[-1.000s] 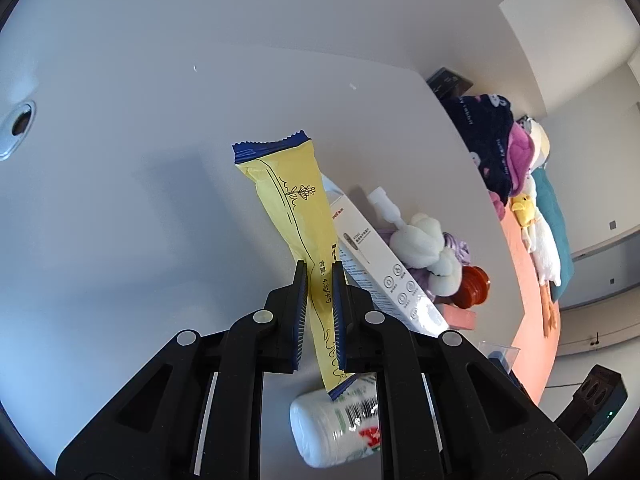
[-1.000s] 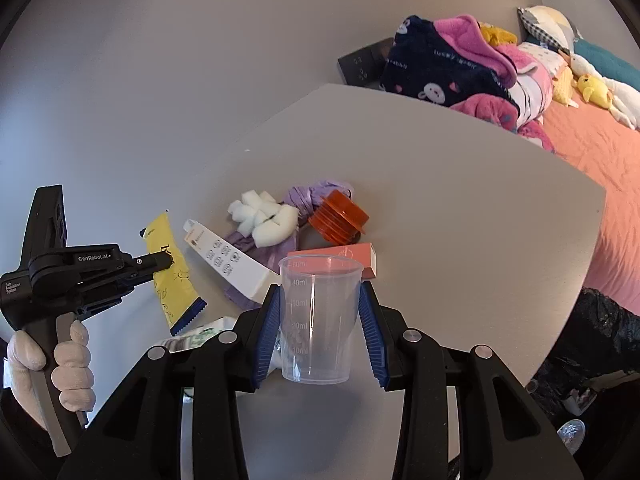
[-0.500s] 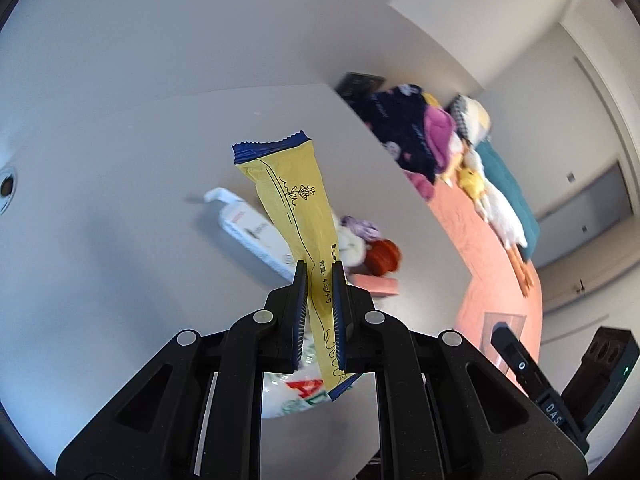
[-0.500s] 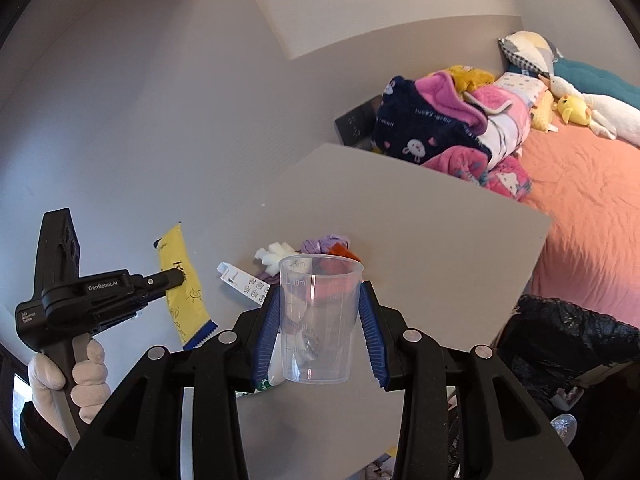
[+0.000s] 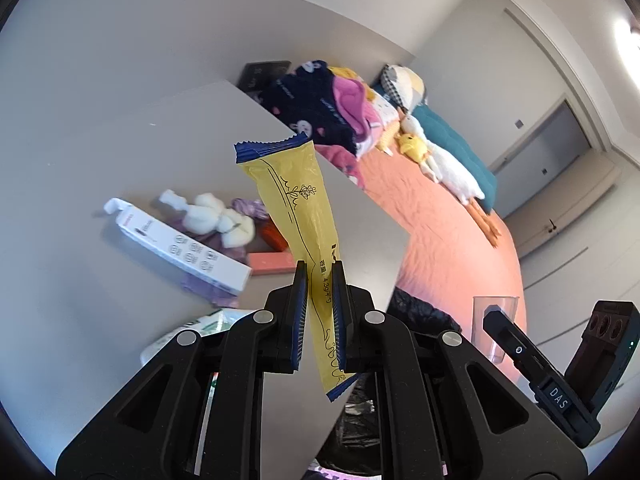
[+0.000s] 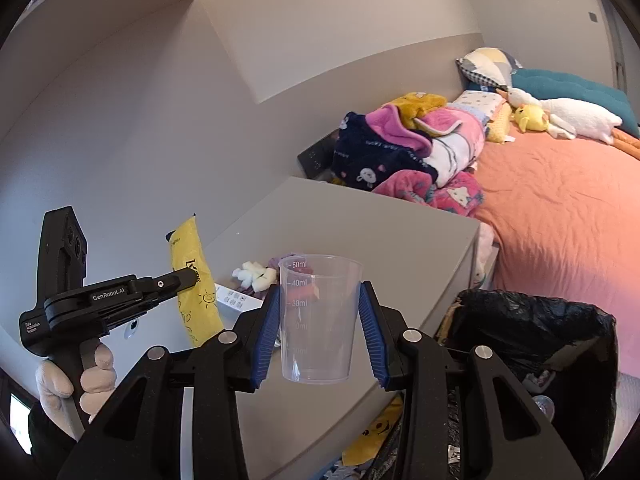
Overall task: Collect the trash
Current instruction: 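Lift the plastic cup and yellow wrapper and carry both toward the black bag, then open both tools over the black bag to drop the cup and wrapper, then move both open tools back to the desk items, then grasp the white AD bottle with the left tool while the right tool grasps the white box, then lift the bottle and white box and carry both over the black bag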
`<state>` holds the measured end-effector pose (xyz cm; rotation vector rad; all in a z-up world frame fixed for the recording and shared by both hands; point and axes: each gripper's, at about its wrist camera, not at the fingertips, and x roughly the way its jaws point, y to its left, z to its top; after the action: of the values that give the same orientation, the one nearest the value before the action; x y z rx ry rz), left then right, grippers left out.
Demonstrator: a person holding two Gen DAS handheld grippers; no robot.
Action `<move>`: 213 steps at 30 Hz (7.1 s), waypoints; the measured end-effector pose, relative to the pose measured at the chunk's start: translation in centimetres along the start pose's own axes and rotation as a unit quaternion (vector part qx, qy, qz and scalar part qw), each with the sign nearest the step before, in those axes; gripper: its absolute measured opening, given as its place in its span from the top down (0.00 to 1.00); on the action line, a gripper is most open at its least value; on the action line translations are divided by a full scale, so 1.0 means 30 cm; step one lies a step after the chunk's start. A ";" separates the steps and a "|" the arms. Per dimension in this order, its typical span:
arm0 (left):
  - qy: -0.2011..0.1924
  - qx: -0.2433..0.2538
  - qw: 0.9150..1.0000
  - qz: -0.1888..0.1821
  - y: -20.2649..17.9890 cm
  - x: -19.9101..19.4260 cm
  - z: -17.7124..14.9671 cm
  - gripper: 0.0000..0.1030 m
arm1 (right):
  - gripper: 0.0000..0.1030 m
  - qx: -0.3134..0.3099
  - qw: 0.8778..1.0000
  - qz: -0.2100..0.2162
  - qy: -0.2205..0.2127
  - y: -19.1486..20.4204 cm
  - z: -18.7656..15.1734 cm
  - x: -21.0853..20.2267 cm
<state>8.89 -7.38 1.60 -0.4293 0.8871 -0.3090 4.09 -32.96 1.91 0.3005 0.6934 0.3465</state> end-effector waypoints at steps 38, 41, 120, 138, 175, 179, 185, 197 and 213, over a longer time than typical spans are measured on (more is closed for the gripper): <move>0.091 0.169 0.971 -0.143 -0.575 0.254 -0.128 0.89 | 0.60 0.085 0.984 -0.128 -0.091 -0.345 -0.078 -0.427; 0.099 0.179 0.967 -0.152 -0.613 0.271 -0.146 0.89 | 0.60 0.093 0.982 -0.136 -0.094 -0.374 -0.089 -0.453; 0.053 0.144 0.988 0.006 -0.017 0.127 -0.110 0.06 | 0.18 0.028 0.999 0.009 -0.026 -0.013 -0.031 -0.041; 0.110 0.181 0.974 0.081 0.163 0.249 -0.167 0.06 | 0.18 0.024 0.999 0.027 0.023 0.068 -0.034 0.117; 0.033 0.054 0.989 0.133 0.411 0.014 -0.136 0.20 | 0.19 -0.073 0.986 0.089 0.123 0.326 -0.037 0.477; 0.019 0.029 0.989 0.141 0.453 -0.027 -0.121 0.20 | 0.23 -0.112 0.979 0.098 0.139 0.381 -0.043 0.547; 0.006 -0.004 0.988 0.157 0.501 -0.072 -0.105 0.20 | 0.41 -0.163 0.965 0.109 0.172 0.450 -0.059 0.667; 0.001 -0.031 0.985 0.172 0.559 -0.107 -0.098 0.20 | 0.54 -0.254 0.941 0.084 0.206 0.520 -0.120 0.835; -0.012 -0.056 0.984 0.171 0.574 -0.095 -0.092 0.20 | 0.69 -0.286 0.932 0.078 0.208 0.549 -0.178 0.856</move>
<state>6.41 8.24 -6.32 -0.3757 0.9401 0.0623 15.48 -6.87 -10.30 -0.2865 0.9494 0.7581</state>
